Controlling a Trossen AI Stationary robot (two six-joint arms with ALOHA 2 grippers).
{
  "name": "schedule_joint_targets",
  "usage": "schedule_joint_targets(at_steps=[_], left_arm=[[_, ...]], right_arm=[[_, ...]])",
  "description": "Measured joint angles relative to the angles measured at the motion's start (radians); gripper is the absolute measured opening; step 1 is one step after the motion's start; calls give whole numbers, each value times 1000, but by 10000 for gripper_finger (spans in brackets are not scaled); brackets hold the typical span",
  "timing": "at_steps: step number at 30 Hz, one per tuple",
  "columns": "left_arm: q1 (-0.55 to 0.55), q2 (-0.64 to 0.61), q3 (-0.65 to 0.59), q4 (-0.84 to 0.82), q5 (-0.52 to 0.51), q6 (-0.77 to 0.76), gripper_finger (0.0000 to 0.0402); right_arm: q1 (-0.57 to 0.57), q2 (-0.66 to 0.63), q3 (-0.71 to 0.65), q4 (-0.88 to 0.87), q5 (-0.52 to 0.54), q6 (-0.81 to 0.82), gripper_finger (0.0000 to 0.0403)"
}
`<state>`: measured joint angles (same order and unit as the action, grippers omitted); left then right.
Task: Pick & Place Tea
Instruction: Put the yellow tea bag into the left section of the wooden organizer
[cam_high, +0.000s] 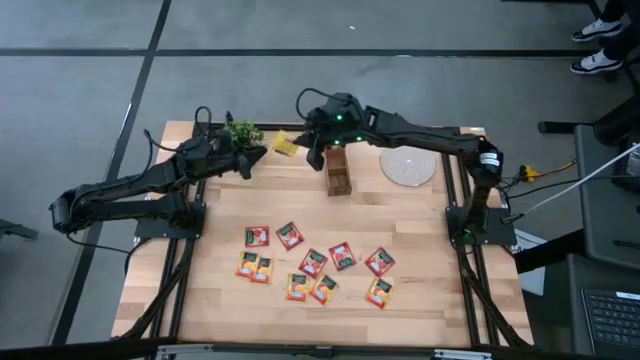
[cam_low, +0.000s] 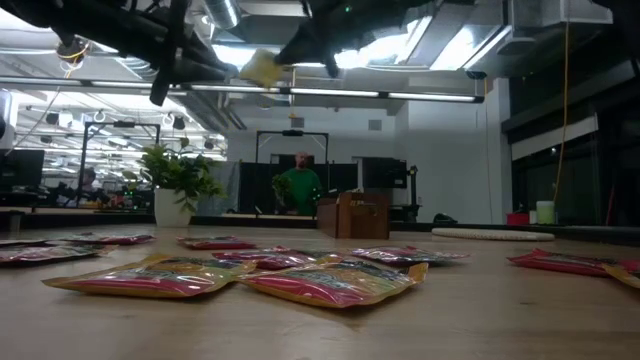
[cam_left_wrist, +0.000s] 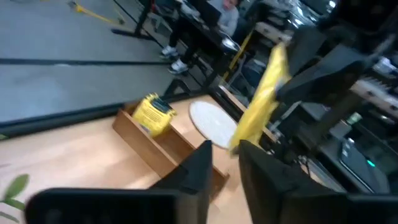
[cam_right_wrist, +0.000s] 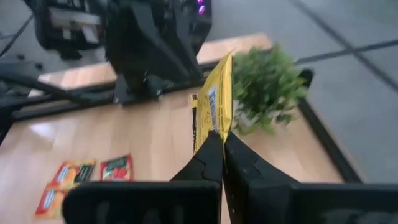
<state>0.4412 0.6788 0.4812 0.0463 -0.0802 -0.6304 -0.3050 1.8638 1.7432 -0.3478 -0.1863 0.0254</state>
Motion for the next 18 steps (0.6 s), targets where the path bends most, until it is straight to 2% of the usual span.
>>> schedule_joint_targets(at_steps=[4,8,18], left_arm=[[0,0,0,30,-49,13,128],[0,0,0,152,-57,77,160],[0,0,0,482,-50,147,190]], right_arm=[[0,-36,0,53,24,34,0],[0,-51,0,172,22,84,0],[0,-56,0,477,-14,170,0]])
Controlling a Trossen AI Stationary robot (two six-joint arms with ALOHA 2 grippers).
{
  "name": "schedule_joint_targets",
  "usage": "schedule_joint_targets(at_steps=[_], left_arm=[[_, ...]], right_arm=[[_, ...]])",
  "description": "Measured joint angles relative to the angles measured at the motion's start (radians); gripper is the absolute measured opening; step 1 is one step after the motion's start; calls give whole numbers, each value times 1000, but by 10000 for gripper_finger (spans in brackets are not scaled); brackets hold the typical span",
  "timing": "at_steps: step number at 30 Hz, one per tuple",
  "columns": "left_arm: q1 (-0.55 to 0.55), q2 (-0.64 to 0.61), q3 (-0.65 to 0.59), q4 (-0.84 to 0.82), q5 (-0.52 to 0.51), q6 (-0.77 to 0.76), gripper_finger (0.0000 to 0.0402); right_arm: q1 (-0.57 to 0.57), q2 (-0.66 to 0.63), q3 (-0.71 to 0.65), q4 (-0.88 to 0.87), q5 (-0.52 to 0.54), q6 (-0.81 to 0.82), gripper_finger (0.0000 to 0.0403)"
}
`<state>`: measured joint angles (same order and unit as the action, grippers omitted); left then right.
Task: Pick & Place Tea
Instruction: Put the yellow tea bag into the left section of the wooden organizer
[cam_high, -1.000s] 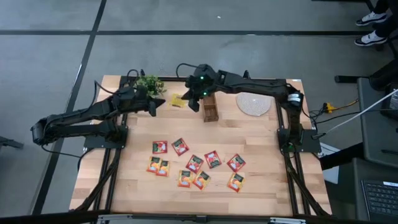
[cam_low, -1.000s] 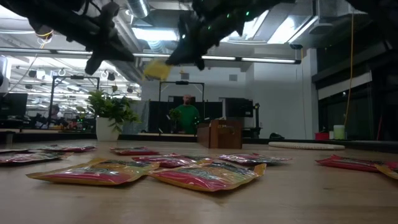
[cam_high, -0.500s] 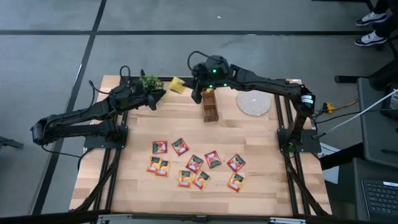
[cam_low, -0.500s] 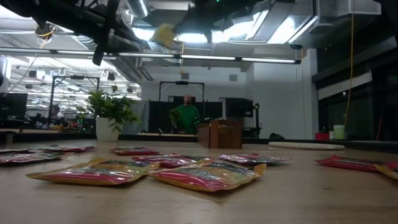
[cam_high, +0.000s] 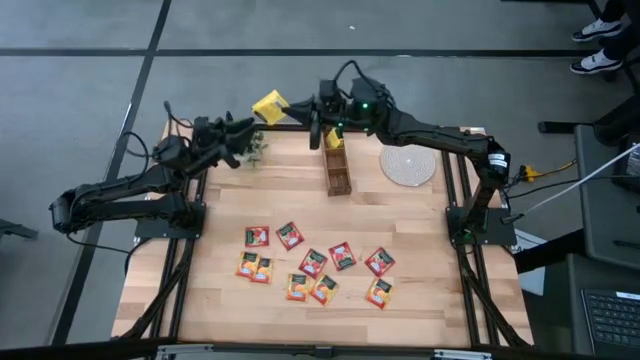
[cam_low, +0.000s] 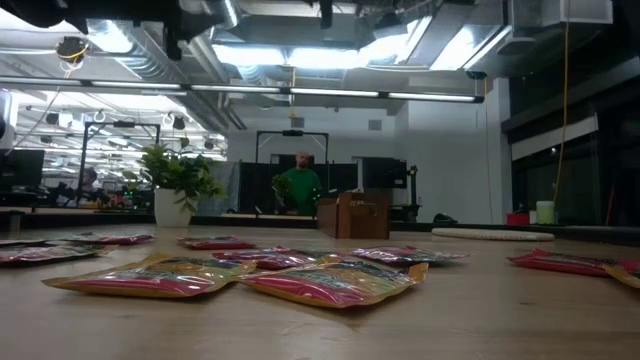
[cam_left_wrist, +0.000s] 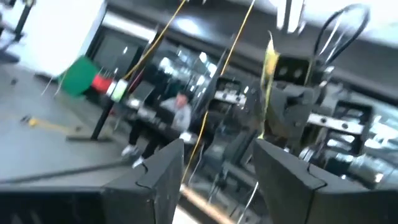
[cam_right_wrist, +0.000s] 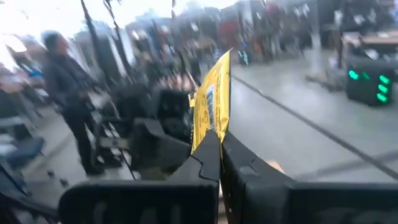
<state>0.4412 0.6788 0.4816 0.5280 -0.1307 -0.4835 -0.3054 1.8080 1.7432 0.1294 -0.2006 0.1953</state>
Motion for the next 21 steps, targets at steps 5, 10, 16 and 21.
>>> schedule_joint_targets(at_steps=[5,10,16,21], left_arm=[[0,0,0,128,27,0,210],[0,0,12,208,91,0,239],[-1,22,70,204,122,17,245],[-1,82,134,202,172,34,240]], right_arm=[[0,0,0,150,-68,70,0],[0,0,1,190,-92,136,0],[1,0,1,193,-93,141,0],[2,0,1,193,-110,140,0]])
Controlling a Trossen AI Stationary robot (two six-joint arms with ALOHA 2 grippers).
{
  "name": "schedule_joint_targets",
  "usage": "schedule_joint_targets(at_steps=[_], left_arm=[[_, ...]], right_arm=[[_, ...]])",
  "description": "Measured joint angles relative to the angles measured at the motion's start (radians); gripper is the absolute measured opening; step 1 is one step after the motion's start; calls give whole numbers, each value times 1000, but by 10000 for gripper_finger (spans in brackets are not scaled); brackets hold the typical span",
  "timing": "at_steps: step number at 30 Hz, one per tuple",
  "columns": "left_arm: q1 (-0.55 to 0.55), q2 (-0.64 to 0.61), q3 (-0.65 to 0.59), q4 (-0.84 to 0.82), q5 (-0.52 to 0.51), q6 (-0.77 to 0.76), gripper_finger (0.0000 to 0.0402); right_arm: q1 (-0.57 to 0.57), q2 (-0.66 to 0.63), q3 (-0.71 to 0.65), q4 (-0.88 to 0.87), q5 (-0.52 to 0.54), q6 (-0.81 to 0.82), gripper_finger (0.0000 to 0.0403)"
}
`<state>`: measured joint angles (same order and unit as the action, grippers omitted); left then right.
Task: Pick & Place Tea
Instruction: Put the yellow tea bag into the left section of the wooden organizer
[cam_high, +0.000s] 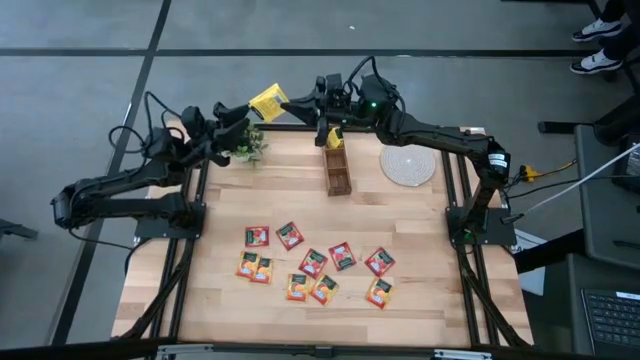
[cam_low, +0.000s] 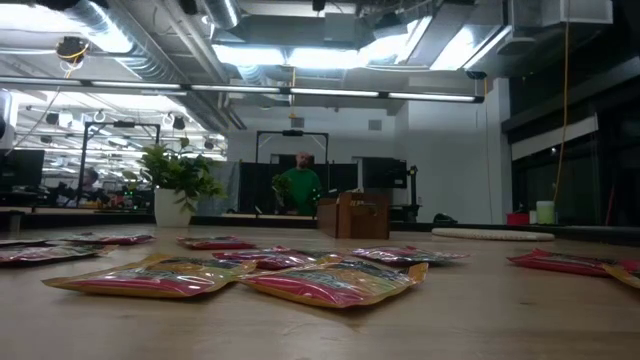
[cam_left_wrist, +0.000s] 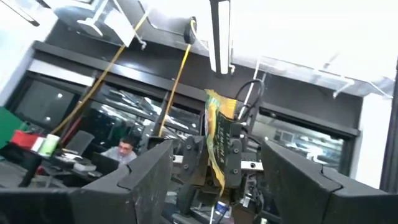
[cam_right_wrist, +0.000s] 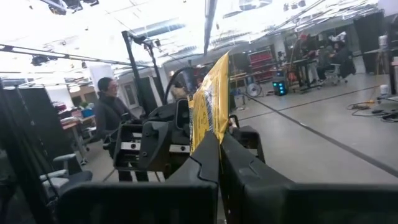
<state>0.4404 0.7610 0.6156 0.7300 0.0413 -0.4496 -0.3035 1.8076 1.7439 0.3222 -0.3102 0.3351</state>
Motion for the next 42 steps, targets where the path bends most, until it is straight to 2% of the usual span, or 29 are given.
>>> schedule_joint_targets(at_steps=[9,14,17,22,24,30,35,39,42], left_arm=[[0,110,74,-8,57,-8,240],[0,130,97,-7,66,9,218],[0,130,99,-8,66,26,179],[0,130,99,-10,72,53,38],[-1,130,99,-14,65,56,14],[0,130,99,-21,49,100,4],[0,130,99,-53,47,107,3],[0,130,113,-123,56,135,3],[0,141,172,-239,76,197,3]], right_arm=[[0,0,0,-3,-7,-2,0],[0,0,0,-11,-8,-2,0],[0,0,0,-11,-9,-3,0],[0,0,0,-13,-36,-3,9],[0,0,0,-13,-65,-2,20],[0,-5,-1,-12,-148,-29,66],[-15,-77,-1,-52,-225,-26,113],[-39,-153,0,-175,-229,-40,139],[-57,-214,0,-288,-222,-85,145]])
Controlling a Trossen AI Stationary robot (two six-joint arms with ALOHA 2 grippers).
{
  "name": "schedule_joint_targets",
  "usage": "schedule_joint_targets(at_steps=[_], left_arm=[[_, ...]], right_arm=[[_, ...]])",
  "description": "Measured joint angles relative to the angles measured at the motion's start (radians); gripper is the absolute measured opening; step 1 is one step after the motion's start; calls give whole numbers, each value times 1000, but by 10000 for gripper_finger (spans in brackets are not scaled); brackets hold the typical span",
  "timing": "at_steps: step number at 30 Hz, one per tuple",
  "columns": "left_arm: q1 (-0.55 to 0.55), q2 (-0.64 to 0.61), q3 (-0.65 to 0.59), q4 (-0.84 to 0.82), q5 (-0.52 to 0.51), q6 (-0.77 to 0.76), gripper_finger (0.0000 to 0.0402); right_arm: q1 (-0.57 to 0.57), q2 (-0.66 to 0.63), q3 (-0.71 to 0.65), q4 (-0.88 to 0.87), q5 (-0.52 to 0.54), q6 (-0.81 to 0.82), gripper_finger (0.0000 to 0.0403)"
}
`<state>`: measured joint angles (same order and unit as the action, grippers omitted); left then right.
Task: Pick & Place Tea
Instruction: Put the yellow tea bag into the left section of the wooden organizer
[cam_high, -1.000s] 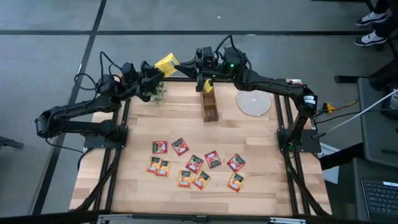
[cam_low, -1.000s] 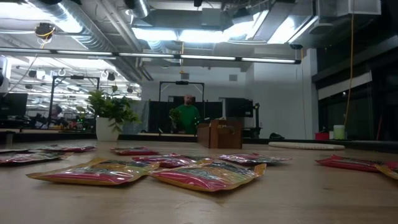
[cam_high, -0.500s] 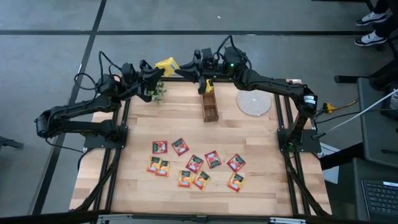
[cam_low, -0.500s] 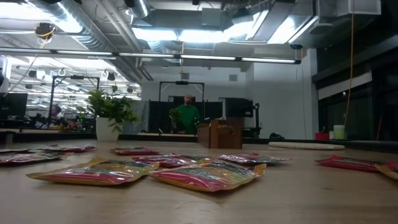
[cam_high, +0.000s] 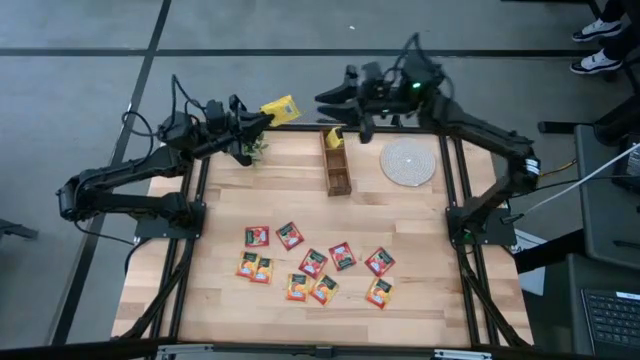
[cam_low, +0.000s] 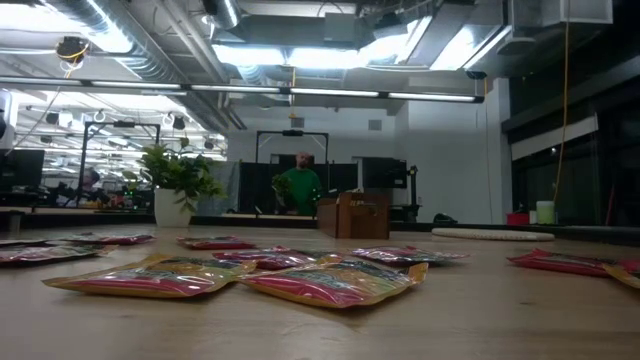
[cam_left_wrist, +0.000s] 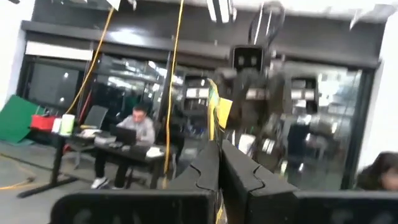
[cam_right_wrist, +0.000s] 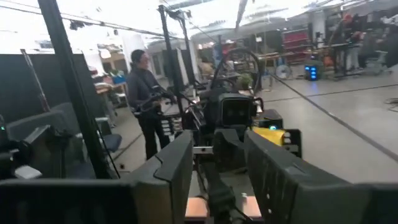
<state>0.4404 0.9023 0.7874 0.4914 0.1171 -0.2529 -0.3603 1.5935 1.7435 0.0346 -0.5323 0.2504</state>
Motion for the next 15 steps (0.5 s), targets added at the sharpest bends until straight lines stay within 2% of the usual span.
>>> schedule_joint_targets(at_steps=[4,9,15], left_arm=[[6,52,106,-157,46,117,2],[56,151,228,-331,154,240,2],[132,292,319,-399,216,277,2]], right_arm=[[-14,-80,0,-128,35,-59,146],[-16,-139,0,-233,117,-105,147],[-16,-150,0,-289,140,-103,147]])
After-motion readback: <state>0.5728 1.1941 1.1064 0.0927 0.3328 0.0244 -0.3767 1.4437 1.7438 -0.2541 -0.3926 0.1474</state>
